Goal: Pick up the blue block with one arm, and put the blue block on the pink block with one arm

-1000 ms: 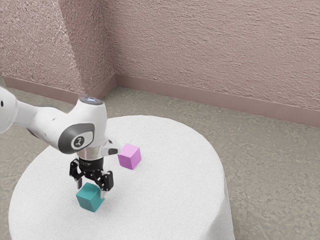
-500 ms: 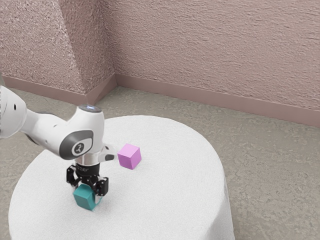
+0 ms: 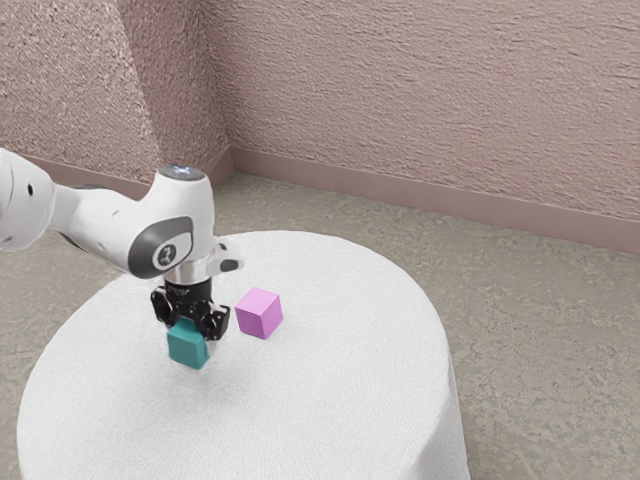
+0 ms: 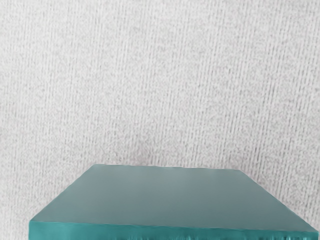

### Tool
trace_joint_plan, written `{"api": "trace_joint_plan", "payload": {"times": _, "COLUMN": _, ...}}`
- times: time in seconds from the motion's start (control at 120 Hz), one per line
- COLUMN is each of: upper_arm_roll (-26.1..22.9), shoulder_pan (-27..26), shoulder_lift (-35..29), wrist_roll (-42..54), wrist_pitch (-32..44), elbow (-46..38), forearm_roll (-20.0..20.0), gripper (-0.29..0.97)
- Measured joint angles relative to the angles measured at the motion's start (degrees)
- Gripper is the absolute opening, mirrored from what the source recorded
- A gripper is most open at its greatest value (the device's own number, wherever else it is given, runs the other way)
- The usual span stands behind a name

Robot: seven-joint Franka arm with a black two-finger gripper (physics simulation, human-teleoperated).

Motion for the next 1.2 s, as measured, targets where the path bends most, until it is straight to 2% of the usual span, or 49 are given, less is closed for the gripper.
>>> {"api": "trace_joint_plan", "payload": {"times": 0.317, "upper_arm_roll": -0.1, "shoulder_pan": 0.4, "shoulder_lift": 3.0, "wrist_roll": 4.7, "wrist_pitch": -5.6, "elbow": 13.2, "forearm_roll": -0.1, "gripper": 0.34}}
{"api": "trace_joint_plan", "payload": {"times": 0.475, "upper_arm_roll": -0.5, "shoulder_pan": 0.7, "shoulder_lift": 10.8, "wrist_roll": 6.7, "wrist_pitch": -7.1, "elbow": 20.9, "forearm_roll": -3.3, "gripper": 0.34}}
{"api": "trace_joint_plan", "payload": {"times": 0.75, "upper_arm_roll": -1.2, "shoulder_pan": 2.3, "shoulder_lift": 17.0, "wrist_roll": 9.7, "wrist_pitch": -8.1, "elbow": 28.0, "forearm_roll": -7.3, "gripper": 0.34}}
{"api": "trace_joint_plan", "payload": {"times": 0.808, "upper_arm_roll": -3.0, "shoulder_pan": 3.6, "shoulder_lift": 18.4, "wrist_roll": 10.4, "wrist_pitch": -8.2, "elbow": 29.6, "forearm_roll": -8.0, "gripper": 0.34}}
{"api": "trace_joint_plan", "payload": {"times": 0.933, "upper_arm_roll": -5.4, "shoulder_pan": 5.0, "shoulder_lift": 19.9, "wrist_roll": 11.8, "wrist_pitch": -8.3, "elbow": 30.7, "forearm_roll": -8.7, "gripper": 0.35}}
{"api": "trace_joint_plan", "payload": {"times": 1.2, "upper_arm_roll": -5.0, "shoulder_pan": 4.2, "shoulder_lift": 19.6, "wrist_roll": 13.9, "wrist_pitch": -9.2, "elbow": 29.1, "forearm_roll": -9.0, "gripper": 0.37}}
